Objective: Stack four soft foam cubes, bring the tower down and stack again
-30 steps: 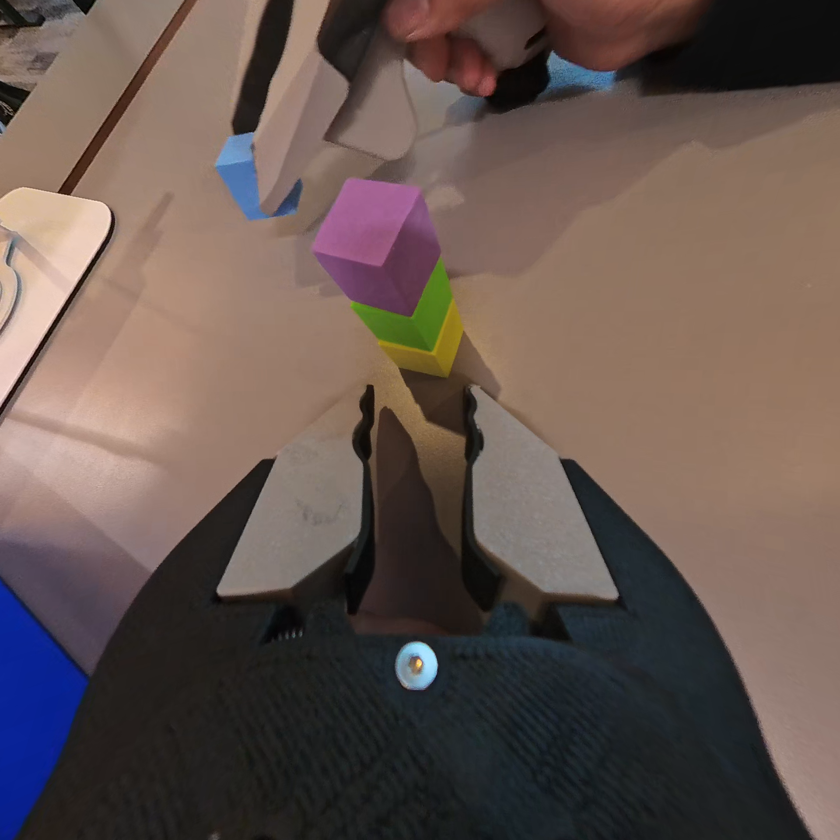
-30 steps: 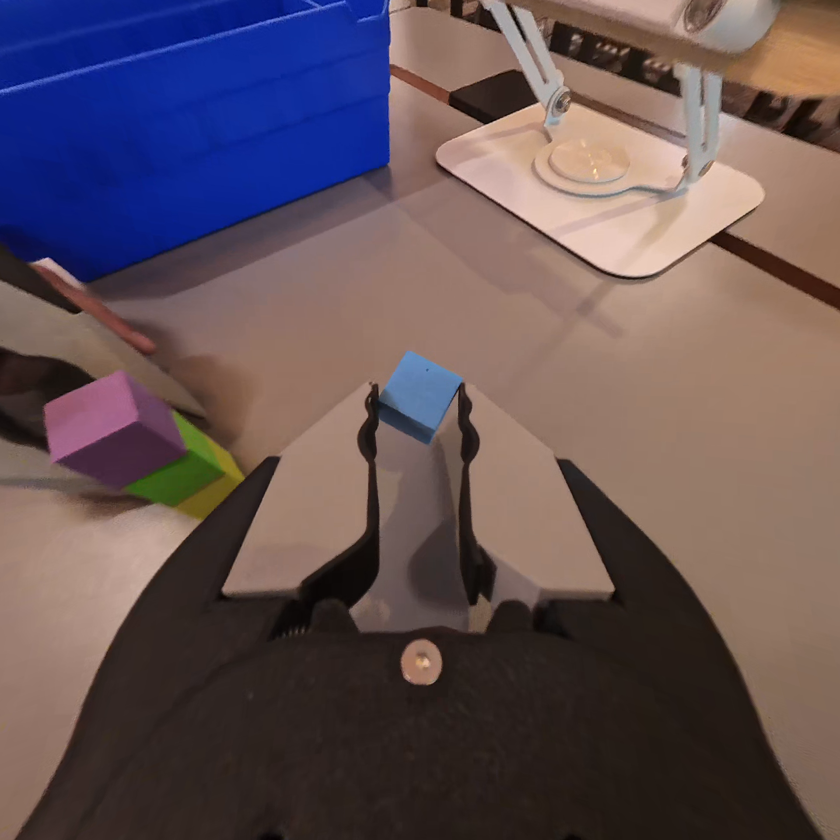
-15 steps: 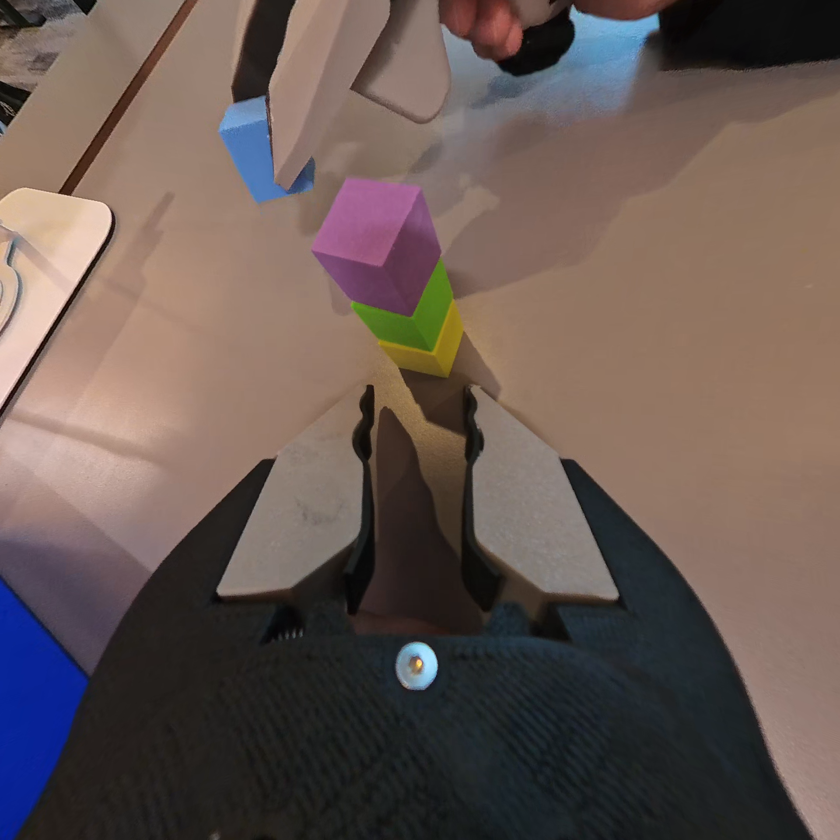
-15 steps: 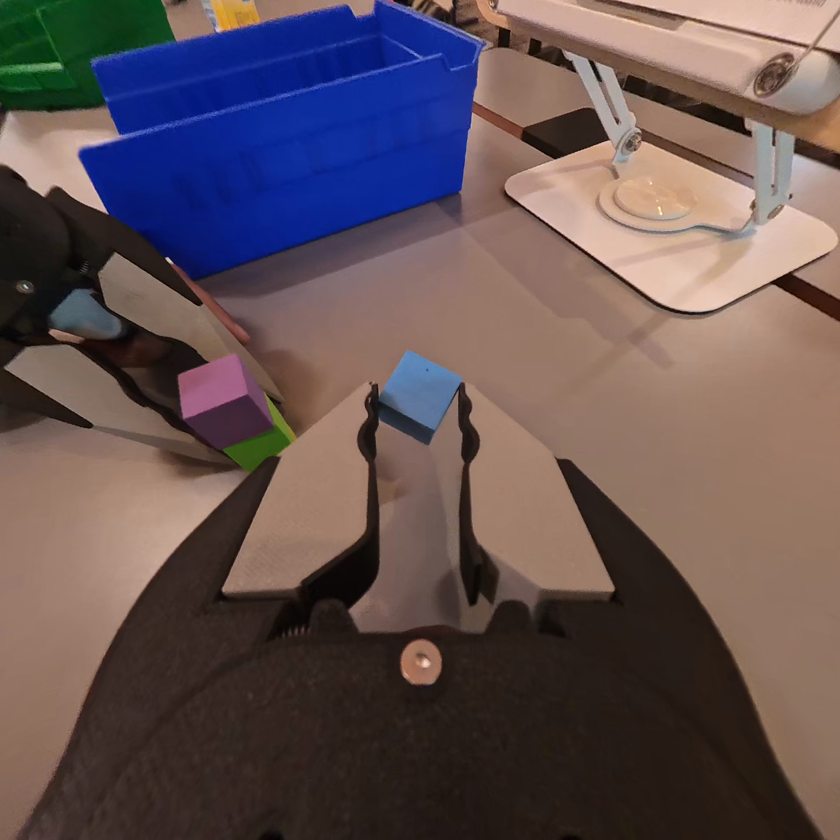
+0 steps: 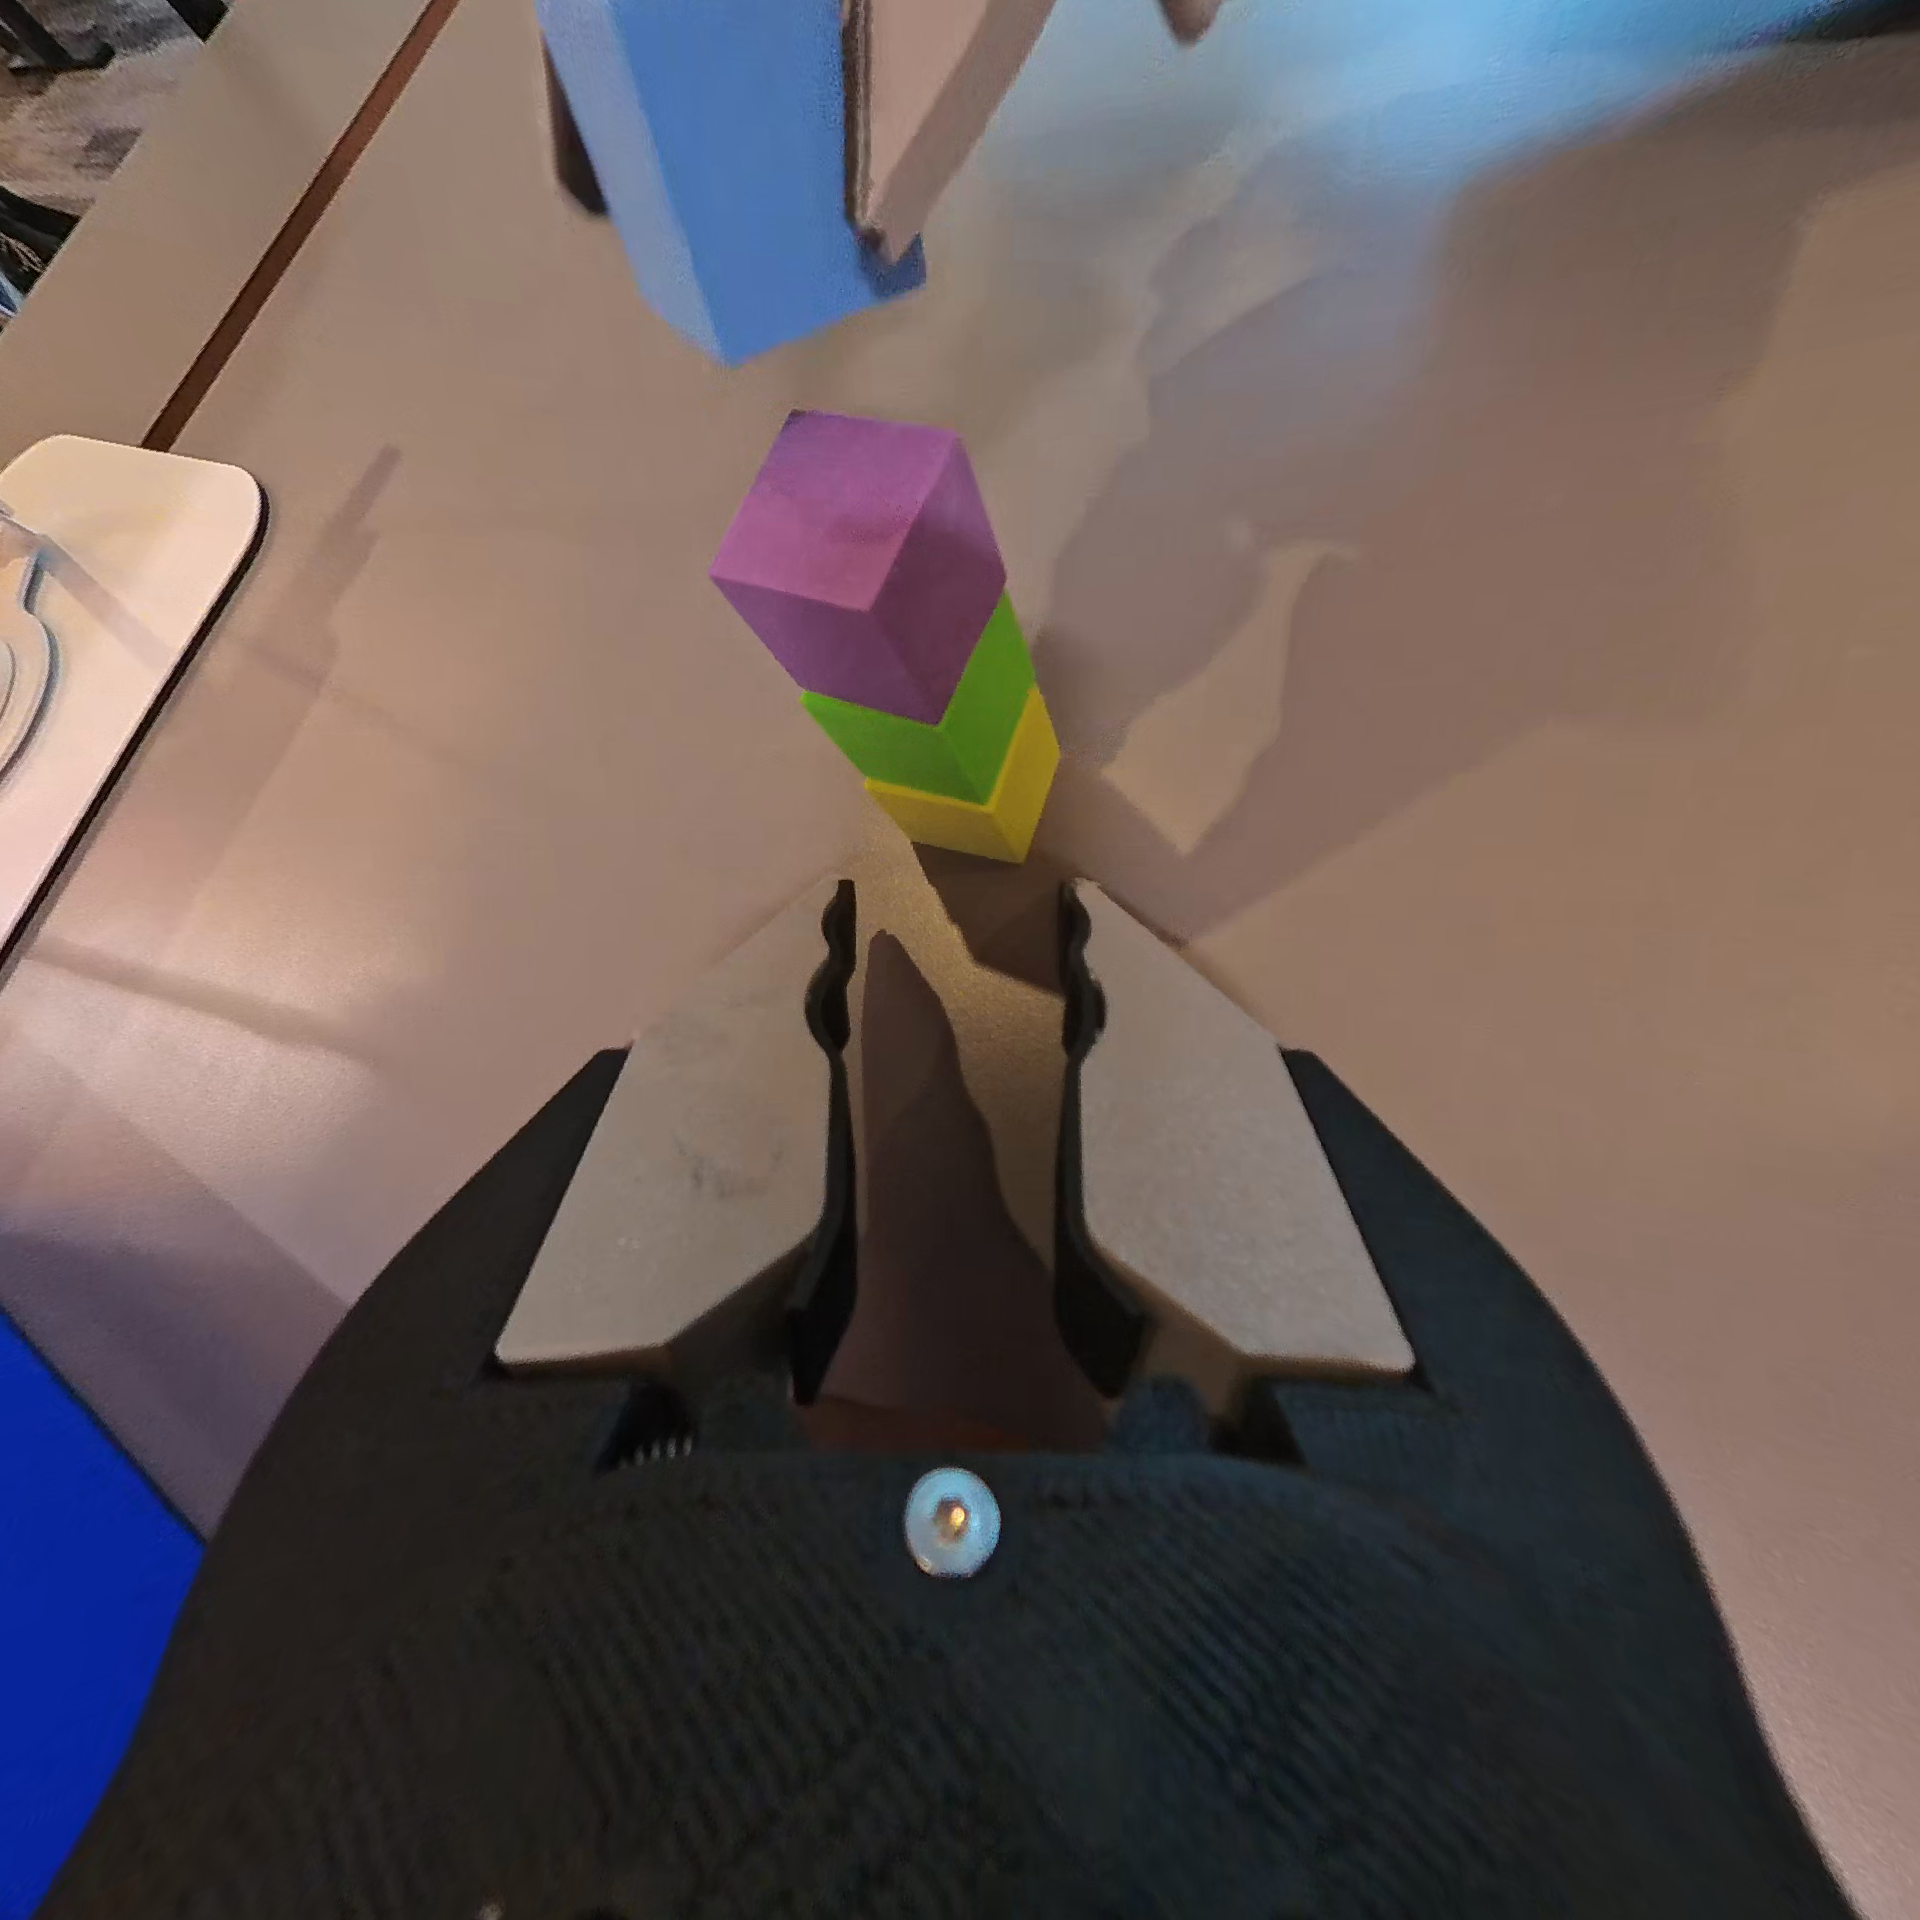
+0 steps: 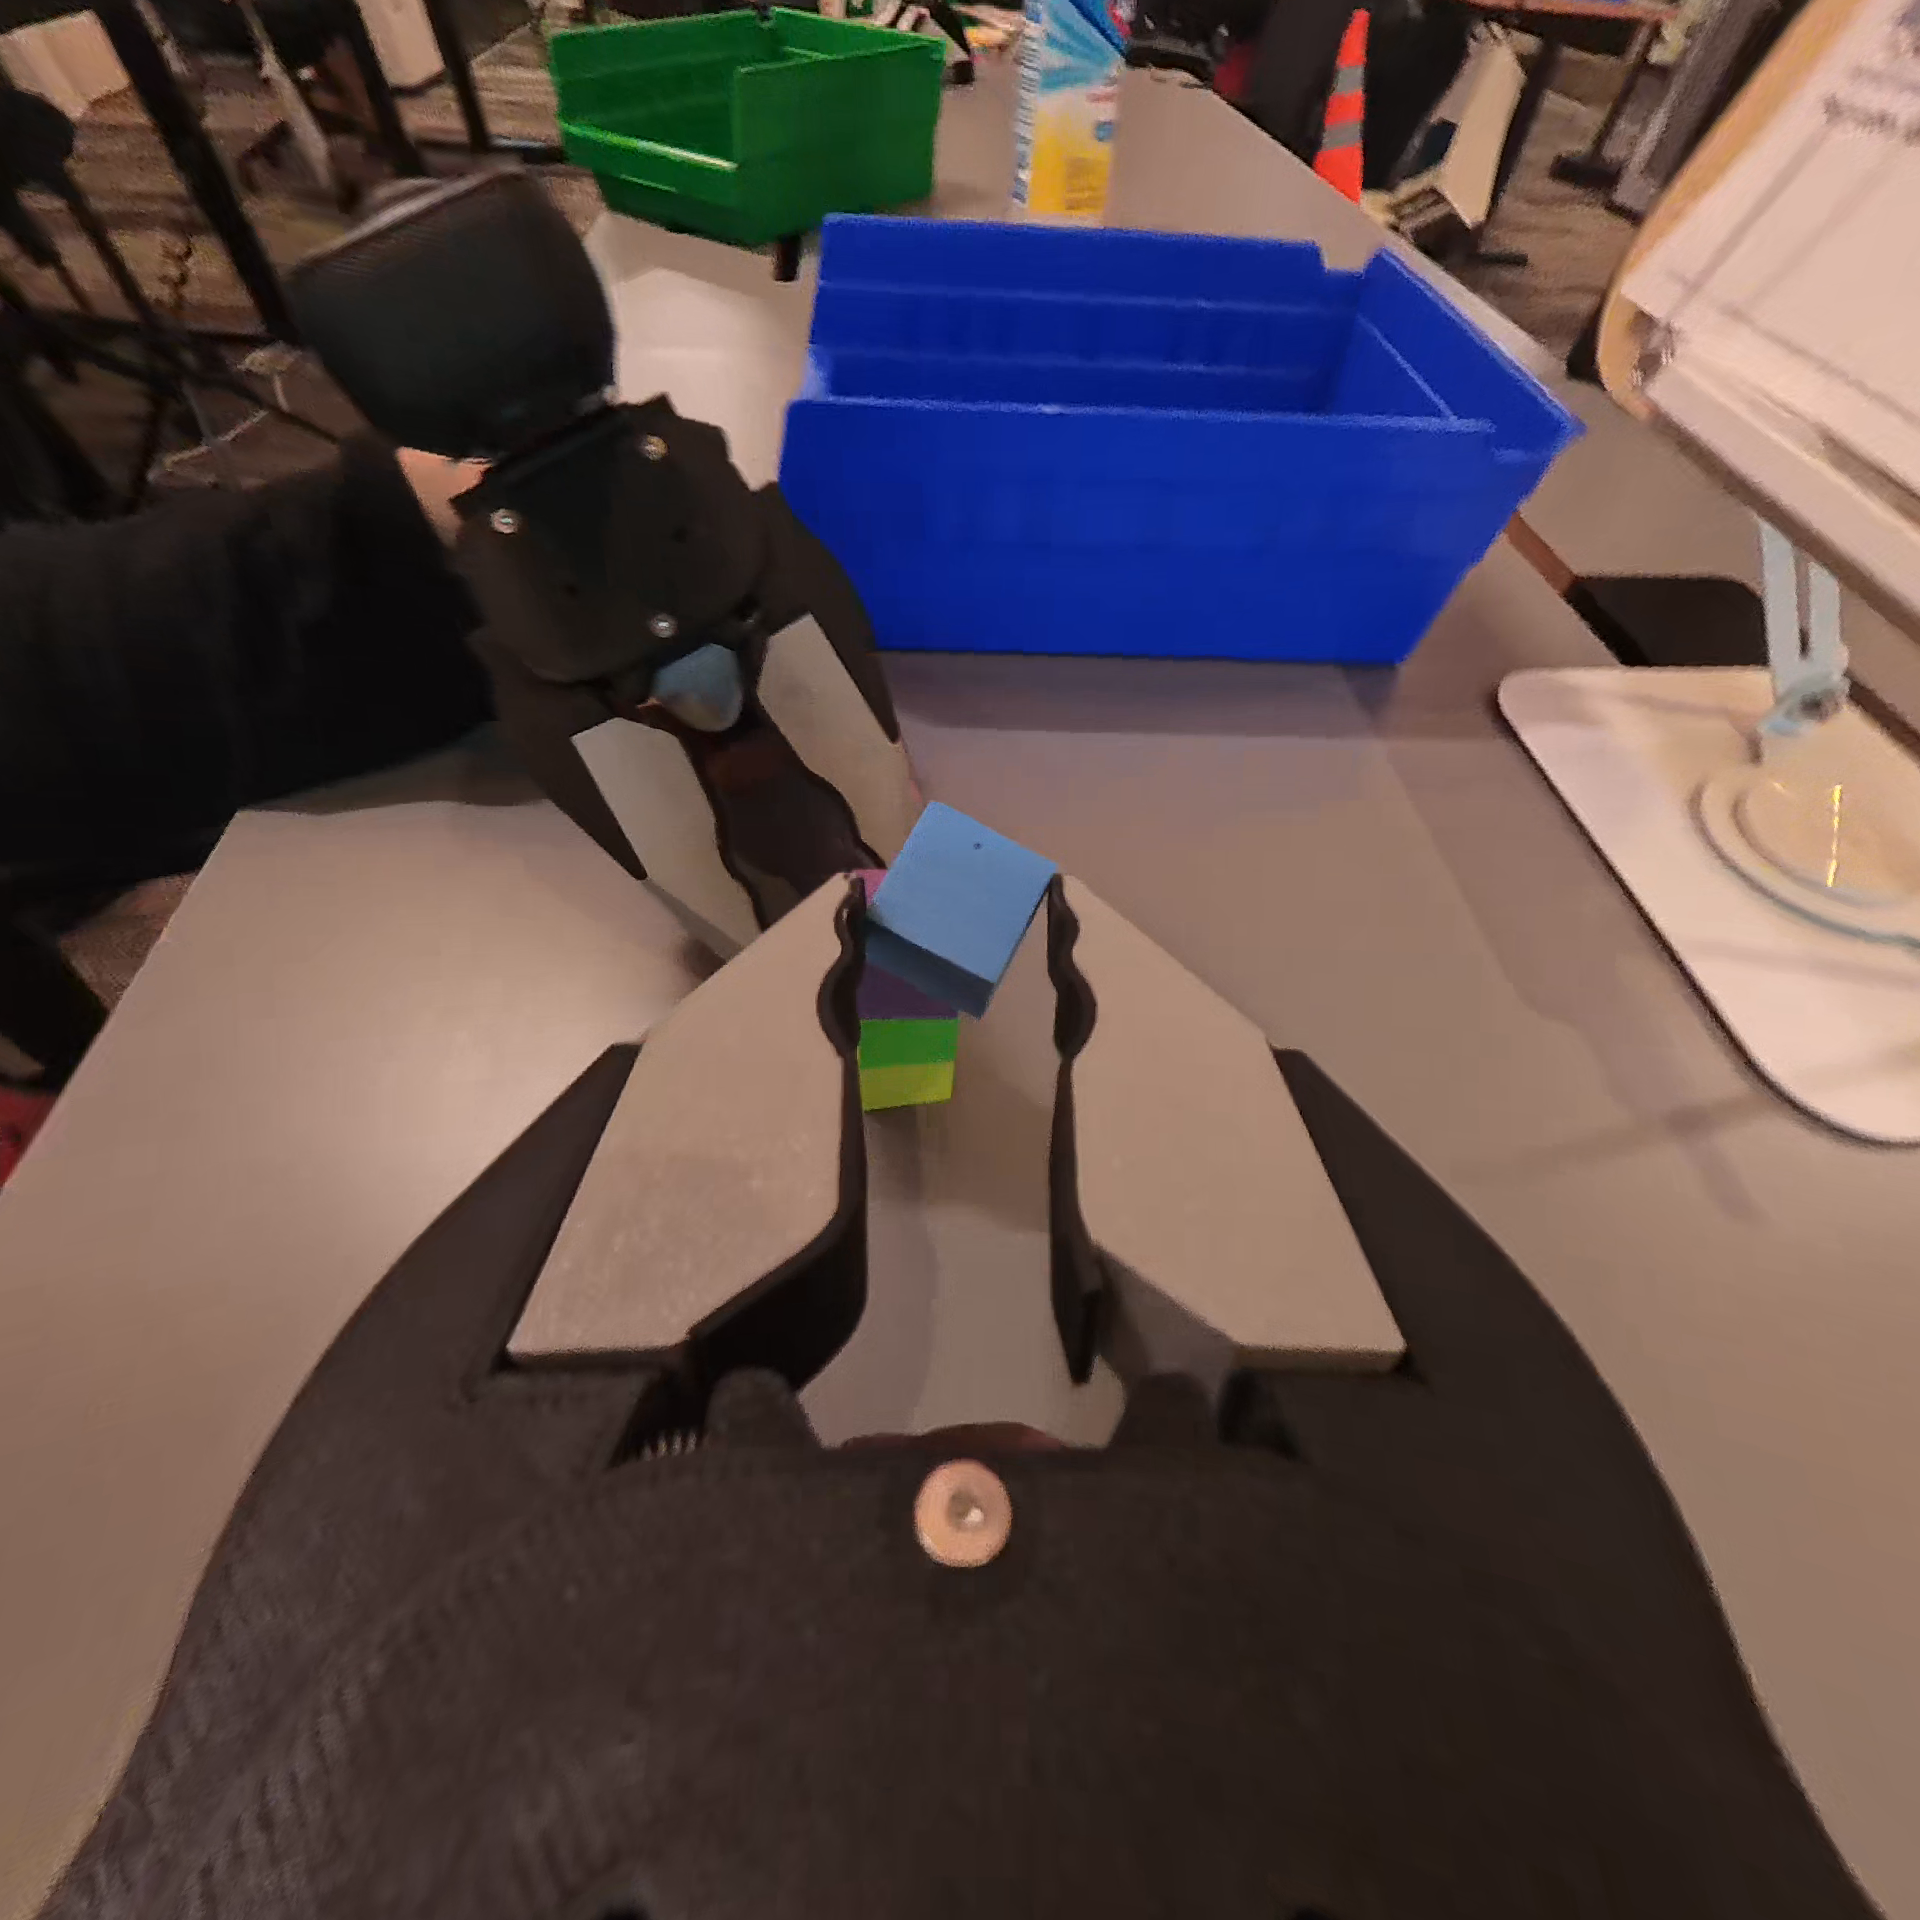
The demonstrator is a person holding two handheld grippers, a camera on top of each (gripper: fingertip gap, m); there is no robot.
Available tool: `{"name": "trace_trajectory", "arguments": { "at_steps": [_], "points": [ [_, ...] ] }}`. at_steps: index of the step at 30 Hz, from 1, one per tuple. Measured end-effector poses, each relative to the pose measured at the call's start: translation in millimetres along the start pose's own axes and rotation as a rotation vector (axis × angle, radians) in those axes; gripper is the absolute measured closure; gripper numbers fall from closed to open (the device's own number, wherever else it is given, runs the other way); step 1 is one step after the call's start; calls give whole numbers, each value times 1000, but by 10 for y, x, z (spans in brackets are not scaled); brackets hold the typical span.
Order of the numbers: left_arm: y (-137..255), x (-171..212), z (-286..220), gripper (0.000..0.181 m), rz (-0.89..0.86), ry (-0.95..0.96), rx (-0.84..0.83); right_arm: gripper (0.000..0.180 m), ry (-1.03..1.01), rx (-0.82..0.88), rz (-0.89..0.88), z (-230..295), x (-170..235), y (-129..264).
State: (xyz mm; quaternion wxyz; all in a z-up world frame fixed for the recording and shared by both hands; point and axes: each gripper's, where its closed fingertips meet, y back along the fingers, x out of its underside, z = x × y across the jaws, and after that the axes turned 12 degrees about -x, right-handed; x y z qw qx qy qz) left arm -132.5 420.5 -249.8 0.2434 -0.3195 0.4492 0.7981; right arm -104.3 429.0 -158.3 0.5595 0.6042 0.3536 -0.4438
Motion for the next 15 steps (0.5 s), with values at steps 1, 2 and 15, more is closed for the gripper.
{"name": "trace_trajectory", "arguments": {
  "at_steps": [1, 2, 15],
  "points": [
    [0, 0, 0, 143, 0, 1, 1, 147, 37, -20, -4, 27, -42, 16],
    [0, 0, 0, 143, 1, 2, 2, 148, 66, -59, -18, 66, -93, 31],
    [0, 2, 1, 143, 2, 5, 2, 147, 60, -464, 137, 157, 7, -120]
  ]
}}
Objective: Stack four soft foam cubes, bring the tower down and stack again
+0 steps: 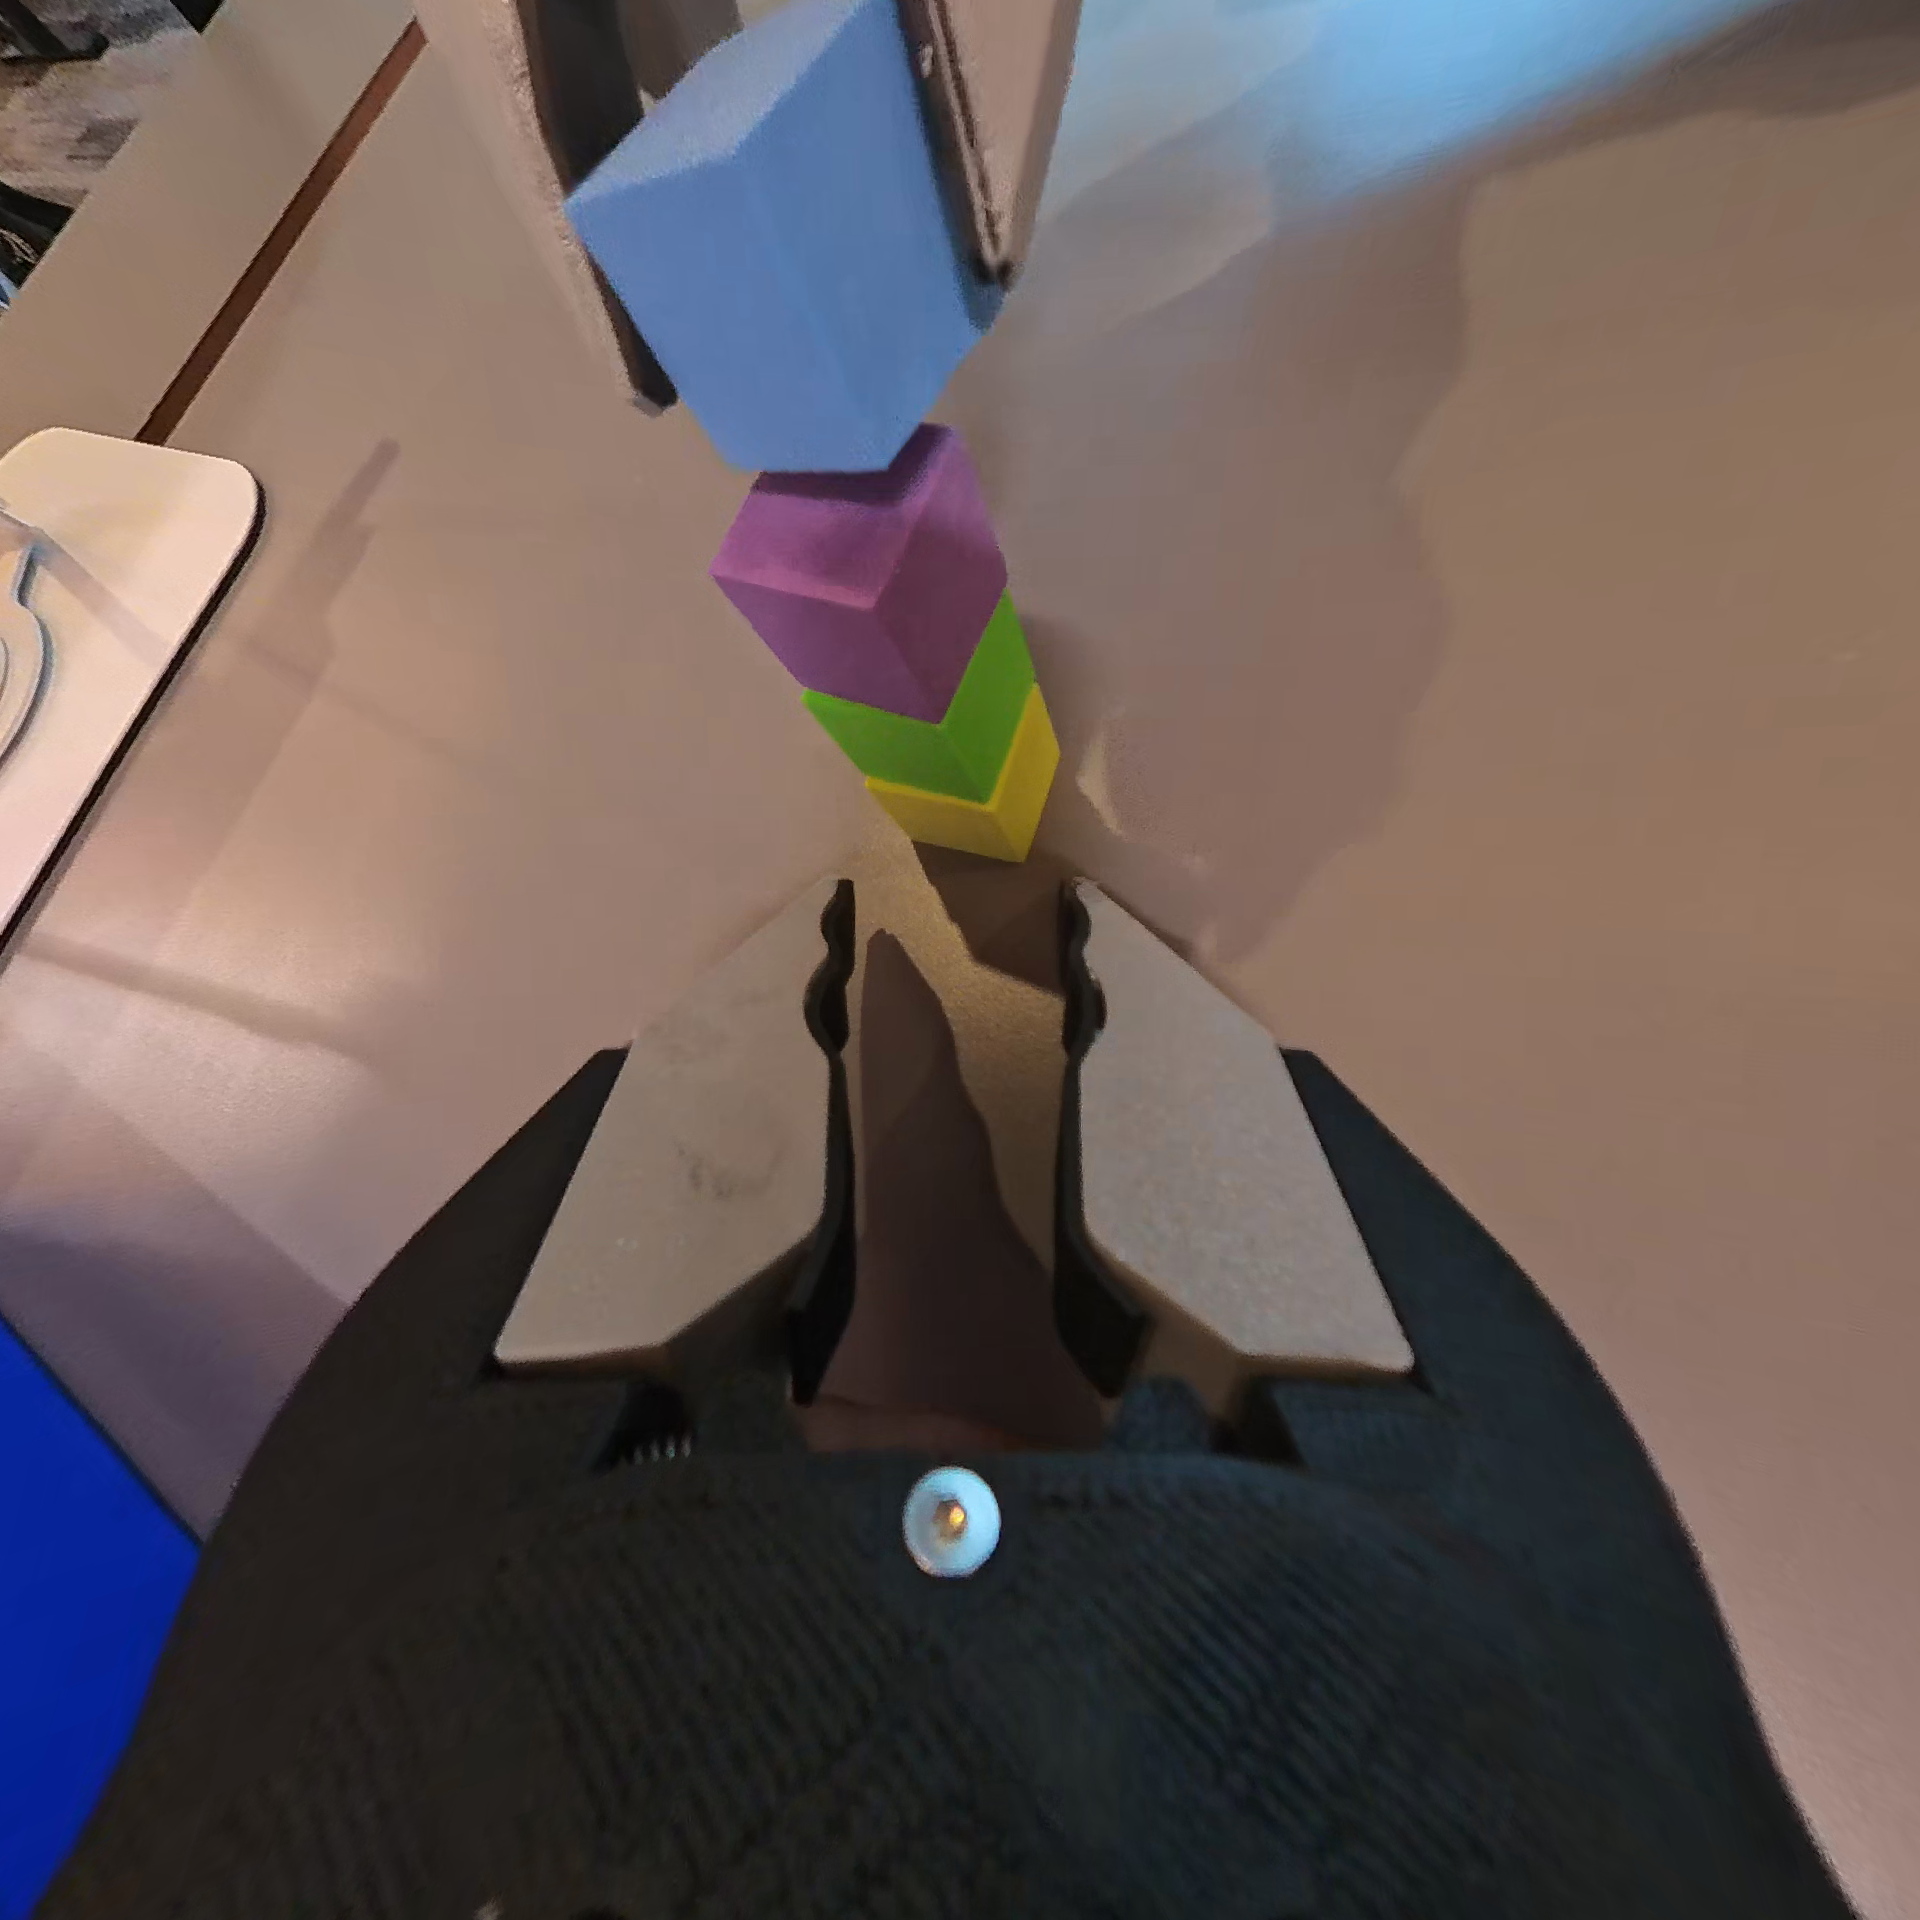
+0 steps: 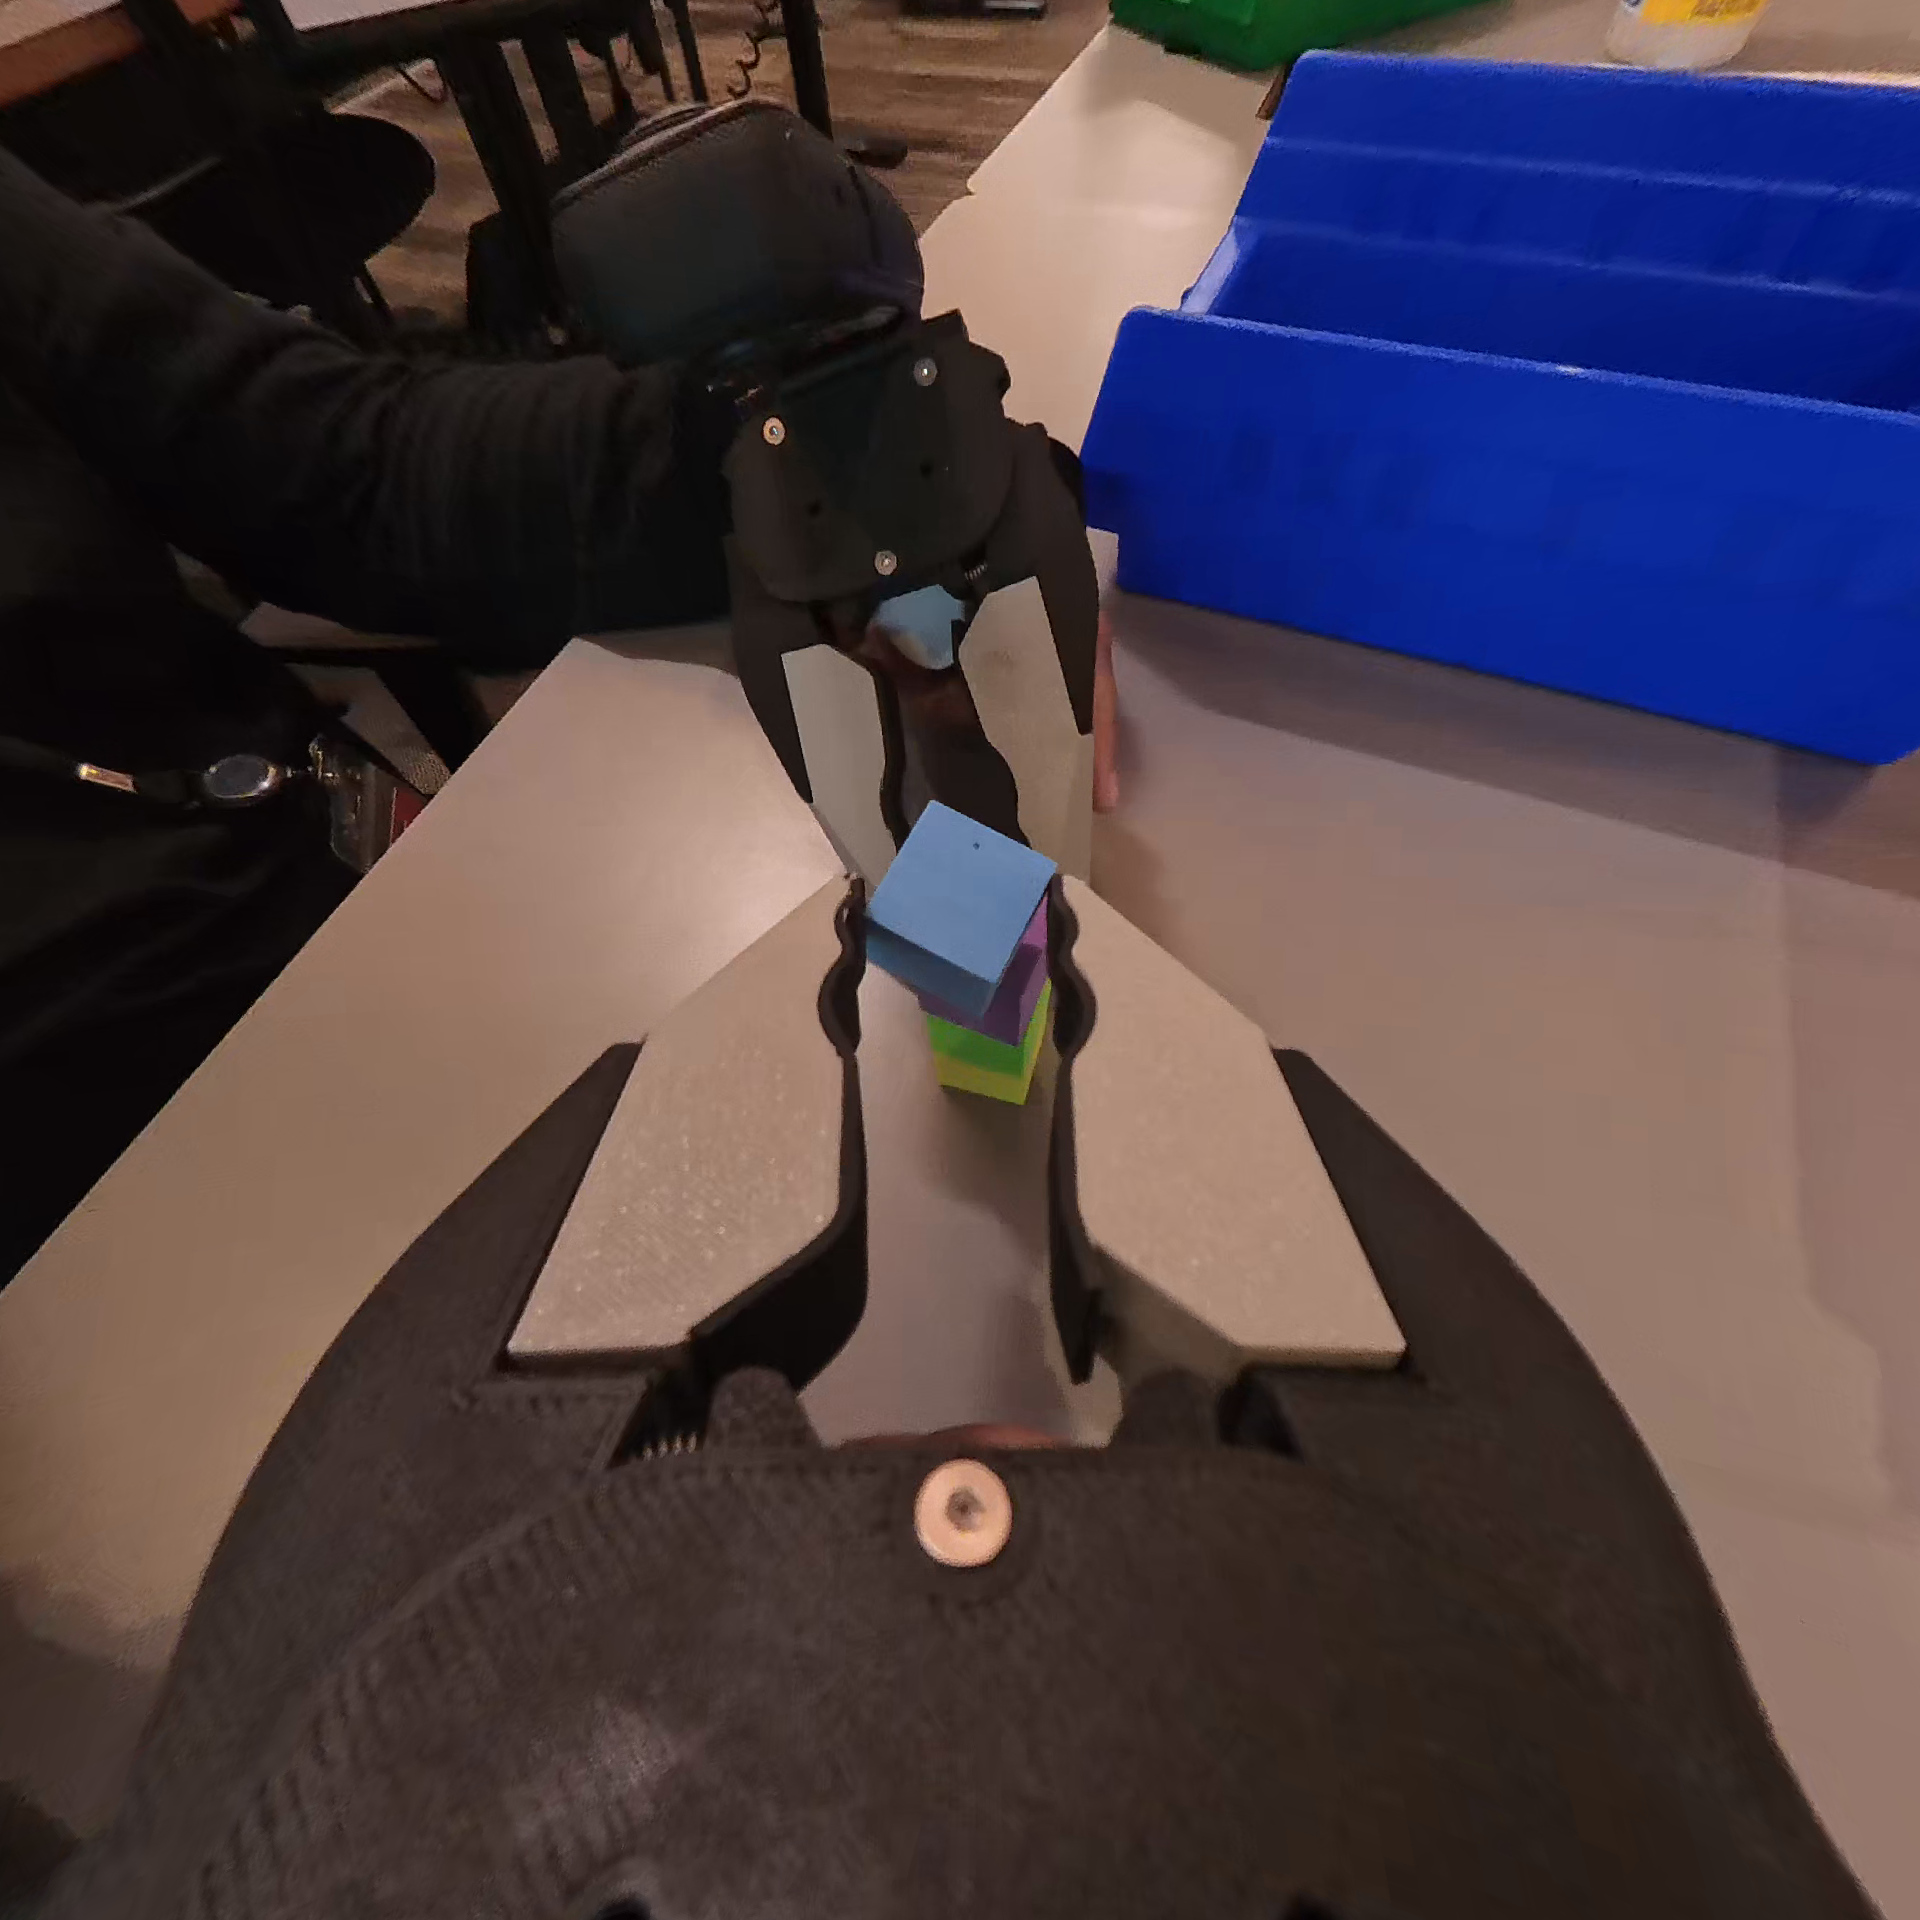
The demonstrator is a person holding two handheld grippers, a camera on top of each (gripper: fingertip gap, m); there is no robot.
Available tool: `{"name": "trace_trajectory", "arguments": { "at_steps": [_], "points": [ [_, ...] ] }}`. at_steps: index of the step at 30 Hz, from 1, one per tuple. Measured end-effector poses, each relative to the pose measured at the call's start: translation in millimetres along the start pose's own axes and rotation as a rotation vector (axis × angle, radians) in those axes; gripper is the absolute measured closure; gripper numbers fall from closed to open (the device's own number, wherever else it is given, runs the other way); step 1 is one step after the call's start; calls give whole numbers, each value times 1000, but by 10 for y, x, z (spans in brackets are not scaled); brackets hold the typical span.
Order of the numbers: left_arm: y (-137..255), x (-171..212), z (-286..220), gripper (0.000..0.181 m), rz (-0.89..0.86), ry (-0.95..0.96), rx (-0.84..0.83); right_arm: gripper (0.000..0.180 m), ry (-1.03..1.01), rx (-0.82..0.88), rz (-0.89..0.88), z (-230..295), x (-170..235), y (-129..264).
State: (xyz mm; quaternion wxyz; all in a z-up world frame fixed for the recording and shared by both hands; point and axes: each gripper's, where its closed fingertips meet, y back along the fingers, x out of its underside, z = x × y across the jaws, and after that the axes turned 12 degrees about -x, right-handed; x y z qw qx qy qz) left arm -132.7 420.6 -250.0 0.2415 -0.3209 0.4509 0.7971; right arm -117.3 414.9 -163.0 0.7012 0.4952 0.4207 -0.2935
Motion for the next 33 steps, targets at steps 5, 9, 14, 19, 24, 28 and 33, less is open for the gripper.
{"name": "trace_trajectory", "arguments": {
  "at_steps": [5, 9, 14, 19, 24, 28, 33],
  "points": [
    [3, 1, -6, 145, 0, -5, -2, 148, 11, 39, 15, -47, 13, -8],
    [4, 0, -19, 148, -2, -12, 3, 147, 8, 56, 6, -64, -14, 1],
    [5, 0, -19, 148, -3, -14, 1, 147, 22, 66, 36, -75, 0, -9],
    [4, 2, -19, 148, -2, -10, 4, 148, 67, 5, 64, -35, -50, 20],
    [3, 4, -17, 148, 1, -1, 11, 148, 96, -54, 125, -40, -13, -32],
    [5, 2, -16, 148, -3, -13, 0, 148, 97, -62, 133, -78, -5, -75],
    [7, 2, -19, 148, -4, -16, -1, 148, 103, -57, 138, -73, -9, -80]
  ]
}}
